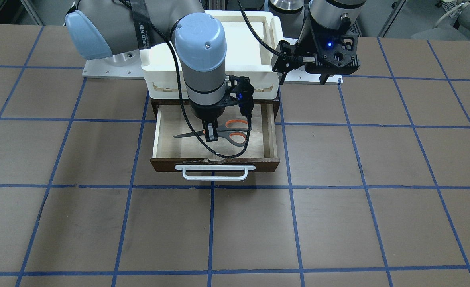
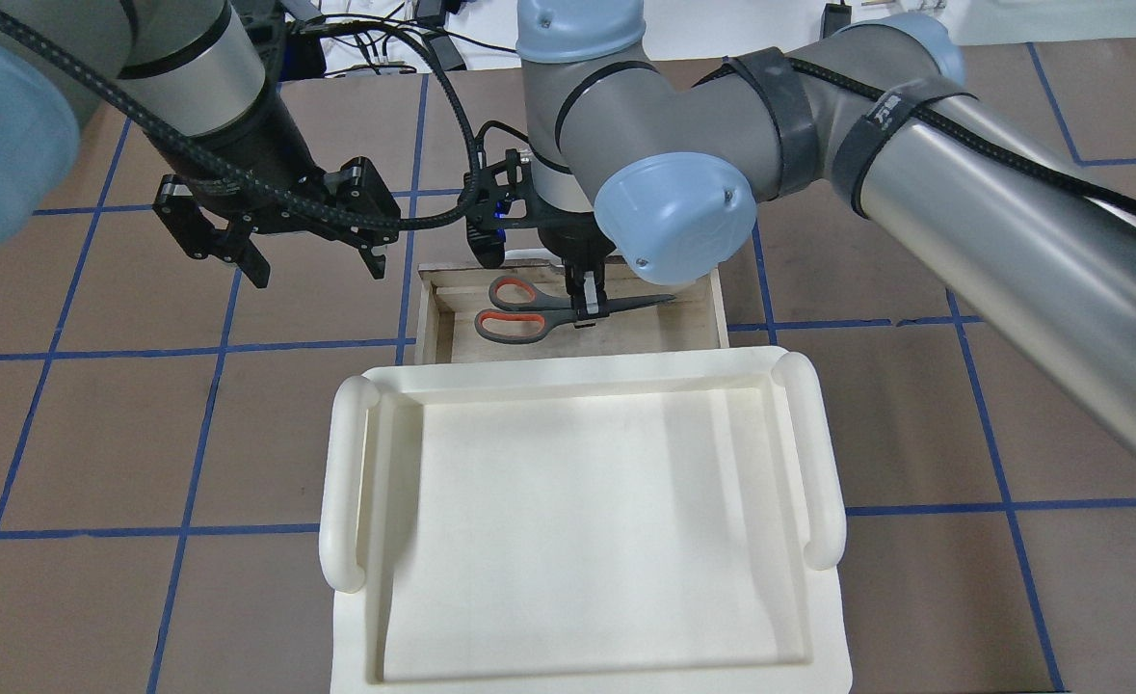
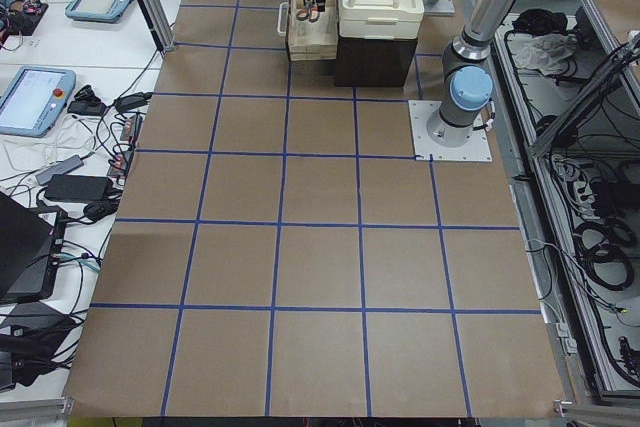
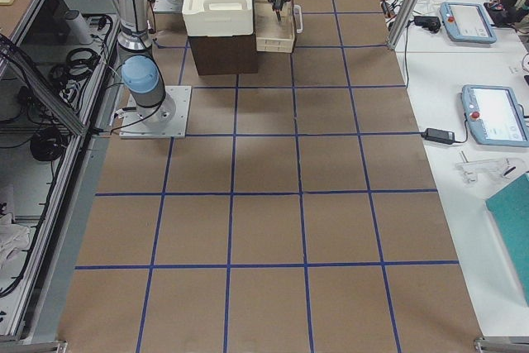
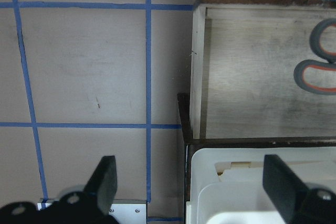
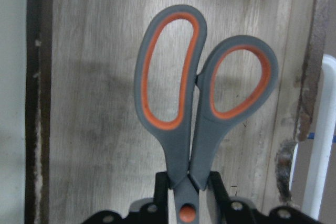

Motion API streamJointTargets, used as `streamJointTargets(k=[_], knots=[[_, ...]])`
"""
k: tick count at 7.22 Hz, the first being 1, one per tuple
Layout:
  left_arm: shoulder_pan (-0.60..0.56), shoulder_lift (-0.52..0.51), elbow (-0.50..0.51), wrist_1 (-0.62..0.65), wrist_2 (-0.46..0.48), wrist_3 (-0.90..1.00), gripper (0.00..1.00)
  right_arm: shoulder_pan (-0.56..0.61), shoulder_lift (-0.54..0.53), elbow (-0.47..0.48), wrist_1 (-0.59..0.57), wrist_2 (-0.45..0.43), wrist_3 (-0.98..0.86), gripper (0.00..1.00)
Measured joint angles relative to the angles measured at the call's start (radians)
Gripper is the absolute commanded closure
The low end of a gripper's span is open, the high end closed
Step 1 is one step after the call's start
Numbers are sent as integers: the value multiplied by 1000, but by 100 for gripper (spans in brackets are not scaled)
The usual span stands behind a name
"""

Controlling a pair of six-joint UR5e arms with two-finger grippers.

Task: Put scissors in drawer and close it
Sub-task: 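Lower the scissors into the drawer and open the right gripper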

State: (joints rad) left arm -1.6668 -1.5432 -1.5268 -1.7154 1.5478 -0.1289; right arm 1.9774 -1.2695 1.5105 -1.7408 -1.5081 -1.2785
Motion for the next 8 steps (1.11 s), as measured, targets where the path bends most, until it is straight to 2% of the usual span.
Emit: streamJointTargets(k=[1, 2, 5, 6, 8], knots=[[0, 0, 0, 0, 0, 0, 0, 7, 8, 1, -2, 1, 8, 100], [0, 0, 0, 0, 0, 0, 0, 9, 12, 1, -3, 1, 14, 60], [0, 0, 0, 0, 0, 0, 0, 11, 21, 3, -4, 4, 21, 8], [0, 0, 0, 1, 0, 0, 0, 10, 22, 3, -5, 8, 36, 1], [1, 0, 0, 1, 0, 0, 0, 2, 1, 0, -20, 18, 179, 0]])
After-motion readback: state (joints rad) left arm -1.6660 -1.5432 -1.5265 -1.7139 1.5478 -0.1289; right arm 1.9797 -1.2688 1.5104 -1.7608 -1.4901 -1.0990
